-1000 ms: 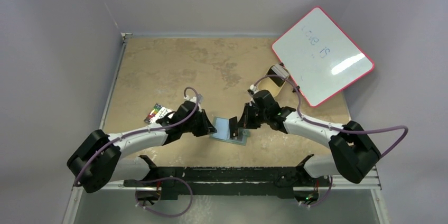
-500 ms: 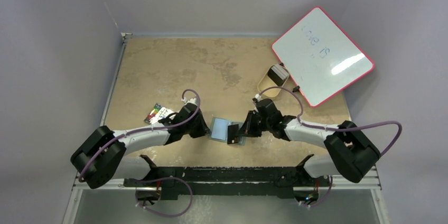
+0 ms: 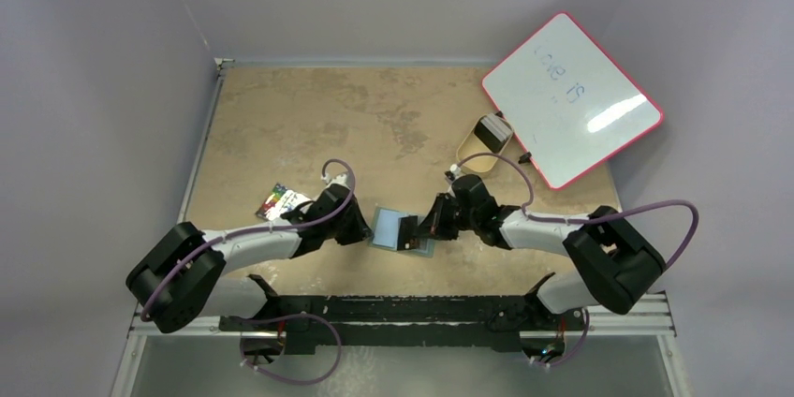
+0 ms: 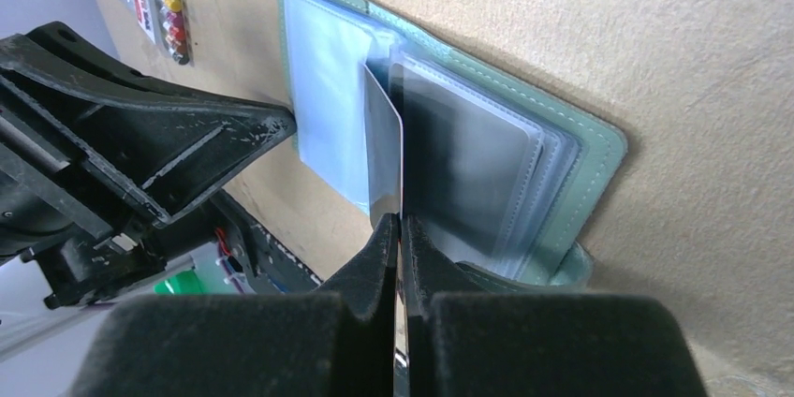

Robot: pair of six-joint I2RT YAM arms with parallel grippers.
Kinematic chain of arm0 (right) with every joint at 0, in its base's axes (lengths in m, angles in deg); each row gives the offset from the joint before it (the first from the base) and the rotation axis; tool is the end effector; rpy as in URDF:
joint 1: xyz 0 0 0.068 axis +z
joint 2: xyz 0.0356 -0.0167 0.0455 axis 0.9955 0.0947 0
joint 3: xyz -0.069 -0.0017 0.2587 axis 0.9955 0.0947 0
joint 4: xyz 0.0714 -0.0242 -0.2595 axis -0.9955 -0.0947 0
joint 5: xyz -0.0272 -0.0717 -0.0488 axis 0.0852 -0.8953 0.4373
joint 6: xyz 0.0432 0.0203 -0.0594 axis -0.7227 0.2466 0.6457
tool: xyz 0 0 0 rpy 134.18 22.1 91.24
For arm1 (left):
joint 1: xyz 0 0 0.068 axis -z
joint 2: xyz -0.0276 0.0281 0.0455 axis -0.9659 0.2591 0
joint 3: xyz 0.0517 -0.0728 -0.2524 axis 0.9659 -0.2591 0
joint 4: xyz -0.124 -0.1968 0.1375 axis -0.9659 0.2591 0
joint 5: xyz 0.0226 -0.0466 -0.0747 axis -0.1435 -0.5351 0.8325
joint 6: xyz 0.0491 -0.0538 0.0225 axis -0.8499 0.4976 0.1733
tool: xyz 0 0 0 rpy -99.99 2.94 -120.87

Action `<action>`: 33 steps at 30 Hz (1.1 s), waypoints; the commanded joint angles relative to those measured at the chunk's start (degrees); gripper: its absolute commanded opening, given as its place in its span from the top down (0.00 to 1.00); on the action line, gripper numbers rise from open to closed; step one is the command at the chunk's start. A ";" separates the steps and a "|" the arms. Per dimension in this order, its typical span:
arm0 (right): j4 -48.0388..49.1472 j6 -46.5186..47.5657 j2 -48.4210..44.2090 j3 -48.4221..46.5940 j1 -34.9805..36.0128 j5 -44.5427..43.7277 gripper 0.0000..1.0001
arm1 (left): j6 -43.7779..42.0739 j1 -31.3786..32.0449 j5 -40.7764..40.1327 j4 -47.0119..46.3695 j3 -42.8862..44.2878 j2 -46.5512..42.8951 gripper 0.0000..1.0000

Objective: Put the credit cards into the card holder
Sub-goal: Insert the credit card into the card holder.

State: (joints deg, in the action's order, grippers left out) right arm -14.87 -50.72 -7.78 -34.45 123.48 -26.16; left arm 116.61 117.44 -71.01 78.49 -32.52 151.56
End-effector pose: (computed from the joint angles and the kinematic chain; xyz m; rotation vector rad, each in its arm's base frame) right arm 0.2101 0.1951 0.1169 0.1765 2.4744 1.1789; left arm 0.1859 -0.1712 0.1051 -0.2965 2.5667 -0.7438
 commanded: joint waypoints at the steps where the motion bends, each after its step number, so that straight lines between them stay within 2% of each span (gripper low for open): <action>1: 3.76 0.04 0.01 0.52 -0.42 -1.91 1.00 | -0.89 0.18 -1.00 0.06 -1.81 0.22 0.99; 15: 11.45 -0.96 4.02 1.55 -0.42 -2.95 1.00 | 3.23 2.16 -0.23 -3.13 -3.98 -1.50 0.99; 25: 11.51 -0.72 7.91 -0.21 -0.20 -0.87 0.99 | 4.17 2.97 -0.24 -4.08 -4.32 -1.92 0.99; 30: 11.17 -1.83 9.37 -1.43 0.97 -0.94 0.90 | 4.56 3.69 -0.38 -4.18 -4.05 -2.33 0.99; 33: 6.63 -0.43 9.37 -4.37 1.58 -1.93 0.85 | 4.95 4.16 -0.40 -3.97 -3.66 -2.87 0.99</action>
State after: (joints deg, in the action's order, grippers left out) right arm -2.72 -52.62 0.97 -35.17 124.05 -26.38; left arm 120.28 120.44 -72.46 73.92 -35.86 149.68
